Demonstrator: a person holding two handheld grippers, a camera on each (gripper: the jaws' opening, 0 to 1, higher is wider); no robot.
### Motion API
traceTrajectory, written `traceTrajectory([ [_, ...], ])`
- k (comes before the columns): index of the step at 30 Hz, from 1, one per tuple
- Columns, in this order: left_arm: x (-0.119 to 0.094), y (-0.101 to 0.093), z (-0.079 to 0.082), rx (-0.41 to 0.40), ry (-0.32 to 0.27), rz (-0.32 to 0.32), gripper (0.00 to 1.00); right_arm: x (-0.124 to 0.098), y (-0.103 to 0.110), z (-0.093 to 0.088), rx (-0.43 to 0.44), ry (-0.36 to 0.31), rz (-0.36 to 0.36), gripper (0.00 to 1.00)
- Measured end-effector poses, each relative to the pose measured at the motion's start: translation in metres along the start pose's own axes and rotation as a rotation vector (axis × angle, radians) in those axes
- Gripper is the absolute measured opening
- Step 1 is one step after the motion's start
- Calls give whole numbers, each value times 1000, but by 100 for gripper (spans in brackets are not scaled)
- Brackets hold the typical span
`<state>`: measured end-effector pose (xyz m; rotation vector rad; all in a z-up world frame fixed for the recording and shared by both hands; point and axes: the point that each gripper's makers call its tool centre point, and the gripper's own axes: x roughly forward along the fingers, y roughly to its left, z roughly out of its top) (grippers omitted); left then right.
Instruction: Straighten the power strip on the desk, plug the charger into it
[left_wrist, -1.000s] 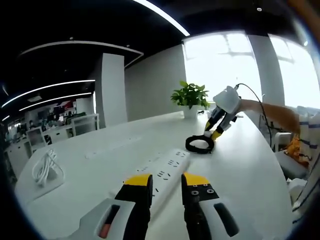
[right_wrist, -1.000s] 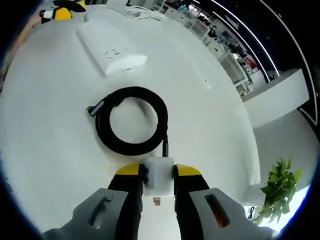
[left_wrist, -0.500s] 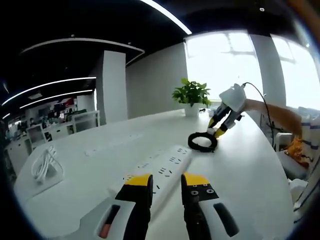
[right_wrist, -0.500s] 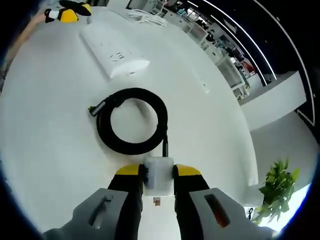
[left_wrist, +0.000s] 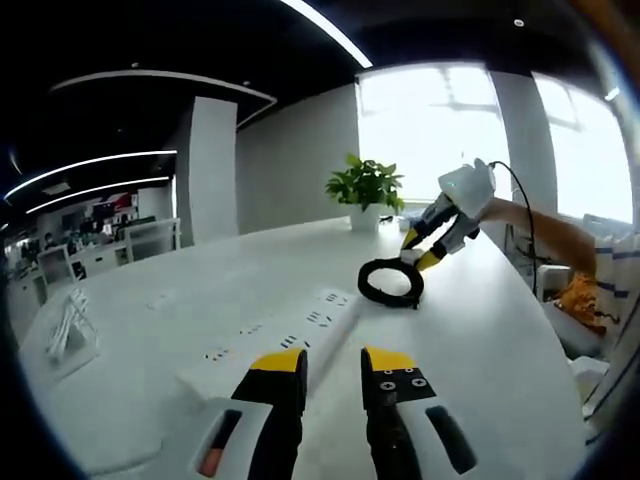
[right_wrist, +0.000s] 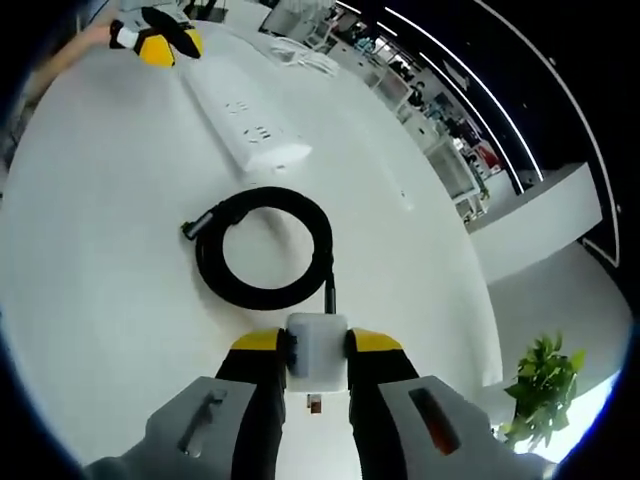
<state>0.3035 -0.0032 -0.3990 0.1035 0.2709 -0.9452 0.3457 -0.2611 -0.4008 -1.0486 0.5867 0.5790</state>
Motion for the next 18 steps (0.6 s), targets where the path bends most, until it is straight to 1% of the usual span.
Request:
traceTrajectory([
  [4,6,-4,-5,-4,14,-15,22,-3,4,8,-46,-14,-28,22],
  [12,12,-12,-6,-33,3,-49,22,-15,20,33,-137,-70,-86,22],
  [15,15,-14,-8,-39,7,-59,22,-18,26,40,-156,-87,-99,22],
  [18,18,-15,-9,-46,10,-66,22,-21,30,45,-156,-105,-103,22],
])
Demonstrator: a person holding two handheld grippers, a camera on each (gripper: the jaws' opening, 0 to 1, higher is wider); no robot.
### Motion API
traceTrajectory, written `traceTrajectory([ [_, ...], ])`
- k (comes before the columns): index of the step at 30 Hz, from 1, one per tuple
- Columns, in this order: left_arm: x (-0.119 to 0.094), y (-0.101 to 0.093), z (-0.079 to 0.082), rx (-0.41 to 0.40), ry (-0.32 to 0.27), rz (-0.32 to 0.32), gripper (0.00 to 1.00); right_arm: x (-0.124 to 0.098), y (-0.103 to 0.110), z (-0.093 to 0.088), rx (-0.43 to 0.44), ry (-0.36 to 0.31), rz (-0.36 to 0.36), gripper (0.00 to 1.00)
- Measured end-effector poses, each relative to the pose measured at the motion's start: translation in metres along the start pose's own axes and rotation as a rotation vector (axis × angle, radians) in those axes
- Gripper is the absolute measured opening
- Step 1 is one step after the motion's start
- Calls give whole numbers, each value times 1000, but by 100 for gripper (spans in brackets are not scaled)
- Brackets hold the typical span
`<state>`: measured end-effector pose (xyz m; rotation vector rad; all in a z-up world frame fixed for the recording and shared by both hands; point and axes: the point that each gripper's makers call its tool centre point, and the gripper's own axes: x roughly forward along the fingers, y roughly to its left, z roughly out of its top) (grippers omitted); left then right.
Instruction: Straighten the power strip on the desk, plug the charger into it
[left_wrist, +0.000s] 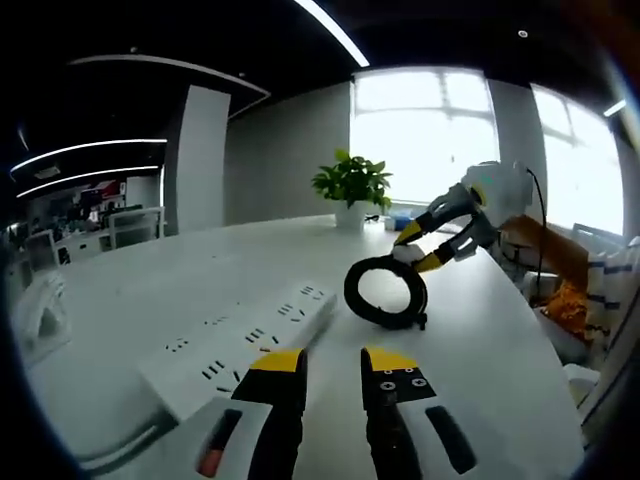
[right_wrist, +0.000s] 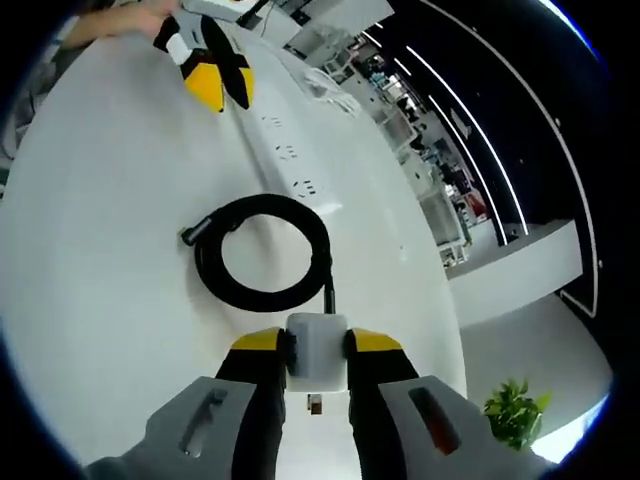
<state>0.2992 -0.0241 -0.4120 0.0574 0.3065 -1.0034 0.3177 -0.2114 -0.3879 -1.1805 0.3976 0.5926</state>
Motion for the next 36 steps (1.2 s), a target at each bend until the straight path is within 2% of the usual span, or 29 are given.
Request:
traceTrajectory([
  [9,7,-7,-1,-29,1,-26,21,-5,4,20,-57,-41,-63,22],
  [16,12,-14,4,-56,-31,-59,21,-6,8,40,-91,-80,-80,22],
  [21,18,-17,3,-72,-32,-72,21,-6,12,53,-121,-105,-83,22],
  [24,23,-20,3,-92,-33,-89,21,-6,14,58,-129,-118,-84,22],
  [36,32,-19,3,-136,-38,-92,21,-12,17,74,-162,-159,-100,22],
])
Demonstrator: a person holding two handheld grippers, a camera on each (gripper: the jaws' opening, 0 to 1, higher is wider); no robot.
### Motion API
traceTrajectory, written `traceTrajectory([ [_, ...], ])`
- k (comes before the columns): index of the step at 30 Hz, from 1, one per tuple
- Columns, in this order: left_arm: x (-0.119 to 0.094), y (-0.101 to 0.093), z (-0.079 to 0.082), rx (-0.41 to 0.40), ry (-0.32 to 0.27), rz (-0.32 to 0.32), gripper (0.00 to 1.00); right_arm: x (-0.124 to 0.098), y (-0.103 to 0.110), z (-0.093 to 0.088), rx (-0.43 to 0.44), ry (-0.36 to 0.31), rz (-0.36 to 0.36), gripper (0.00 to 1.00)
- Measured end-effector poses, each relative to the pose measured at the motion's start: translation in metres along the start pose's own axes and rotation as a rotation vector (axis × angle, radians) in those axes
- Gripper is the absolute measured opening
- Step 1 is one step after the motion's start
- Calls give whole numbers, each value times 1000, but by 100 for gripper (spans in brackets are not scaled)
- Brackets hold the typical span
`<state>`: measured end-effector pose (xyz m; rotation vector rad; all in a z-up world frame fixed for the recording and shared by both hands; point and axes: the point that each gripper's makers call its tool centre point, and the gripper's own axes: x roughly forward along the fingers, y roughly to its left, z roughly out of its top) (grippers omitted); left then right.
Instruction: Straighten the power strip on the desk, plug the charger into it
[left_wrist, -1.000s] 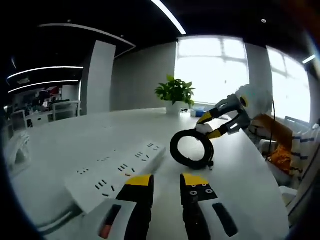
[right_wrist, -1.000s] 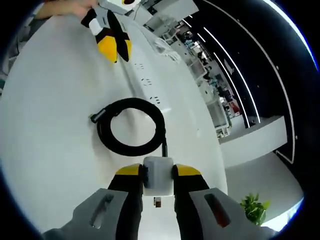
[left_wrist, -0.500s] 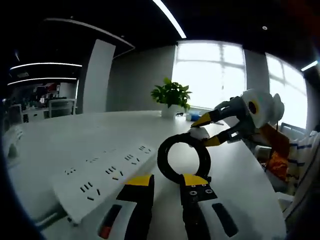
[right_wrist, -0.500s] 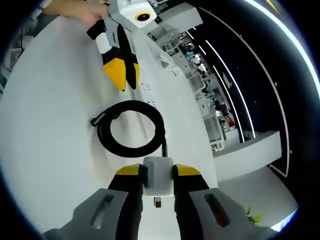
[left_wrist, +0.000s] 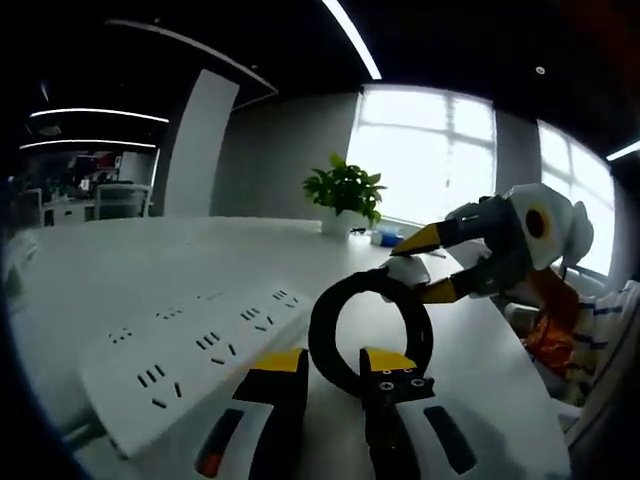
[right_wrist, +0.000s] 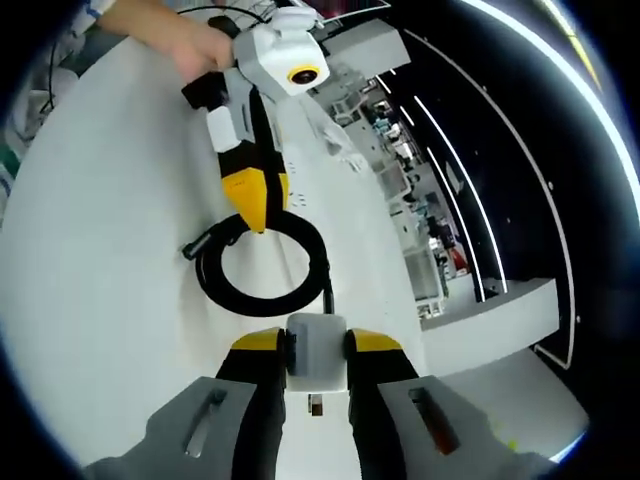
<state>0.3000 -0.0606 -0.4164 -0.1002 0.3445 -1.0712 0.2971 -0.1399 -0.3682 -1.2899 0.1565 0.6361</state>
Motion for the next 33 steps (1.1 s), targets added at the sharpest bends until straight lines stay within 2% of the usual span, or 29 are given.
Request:
traceTrajectory([
  [13,-3,1,0,-47,0,3,18,0,1,4,-11,-11,-7,22],
  [25,-11,6,6,-11,-3,60,14,4,3,5,2,-16,-17,22],
  [33,-24,7,19,-50,-51,69,12,6,1,5,9,-19,-34,22],
])
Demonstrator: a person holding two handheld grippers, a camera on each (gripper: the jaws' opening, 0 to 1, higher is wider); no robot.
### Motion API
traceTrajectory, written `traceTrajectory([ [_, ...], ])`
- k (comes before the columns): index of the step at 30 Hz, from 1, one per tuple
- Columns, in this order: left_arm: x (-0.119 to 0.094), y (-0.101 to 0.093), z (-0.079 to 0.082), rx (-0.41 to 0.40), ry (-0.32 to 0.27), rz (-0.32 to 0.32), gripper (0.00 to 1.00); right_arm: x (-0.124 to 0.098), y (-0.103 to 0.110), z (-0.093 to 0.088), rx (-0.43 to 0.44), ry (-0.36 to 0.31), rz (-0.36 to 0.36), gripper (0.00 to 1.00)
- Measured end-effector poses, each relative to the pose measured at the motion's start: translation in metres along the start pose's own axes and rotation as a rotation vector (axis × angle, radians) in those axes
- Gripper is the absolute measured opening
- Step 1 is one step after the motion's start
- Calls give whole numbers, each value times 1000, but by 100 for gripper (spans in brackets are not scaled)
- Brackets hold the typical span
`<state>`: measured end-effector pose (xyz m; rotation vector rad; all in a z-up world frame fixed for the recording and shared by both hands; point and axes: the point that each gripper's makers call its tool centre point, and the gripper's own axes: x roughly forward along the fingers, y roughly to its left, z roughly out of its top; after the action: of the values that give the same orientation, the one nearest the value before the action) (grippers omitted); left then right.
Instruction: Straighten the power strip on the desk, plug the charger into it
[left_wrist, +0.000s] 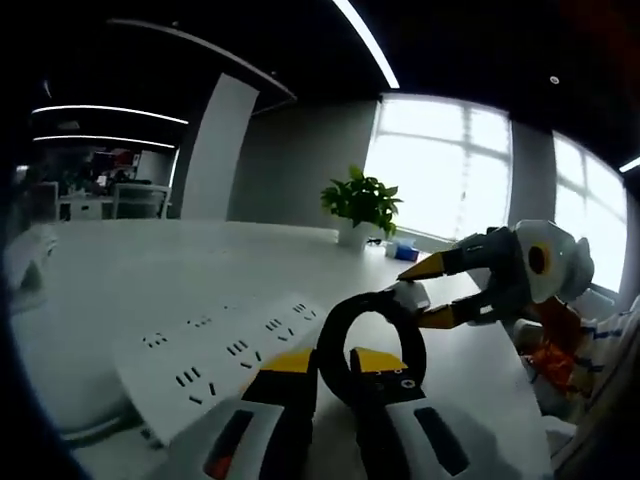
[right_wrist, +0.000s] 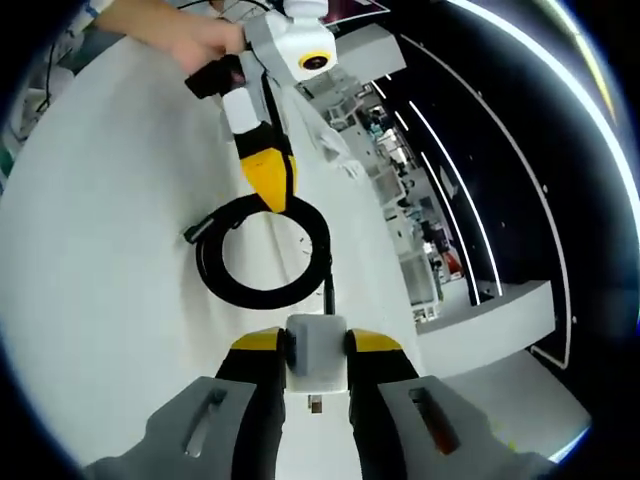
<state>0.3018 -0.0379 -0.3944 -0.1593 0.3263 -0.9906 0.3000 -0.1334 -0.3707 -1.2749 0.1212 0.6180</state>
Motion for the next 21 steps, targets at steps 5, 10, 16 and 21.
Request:
traceTrajectory([
  [5,-2,0,6,-11,-18,-3,12,1,-1,1,20,-2,-9,22],
  [10,-6,-1,12,-41,-39,-18,12,5,1,-2,31,-2,-18,22],
  [16,-8,-4,14,-60,-55,-33,12,8,-1,-3,48,-10,-40,22],
  [21,-10,-5,15,-94,-69,-51,12,13,-2,-2,60,-24,-71,22],
])
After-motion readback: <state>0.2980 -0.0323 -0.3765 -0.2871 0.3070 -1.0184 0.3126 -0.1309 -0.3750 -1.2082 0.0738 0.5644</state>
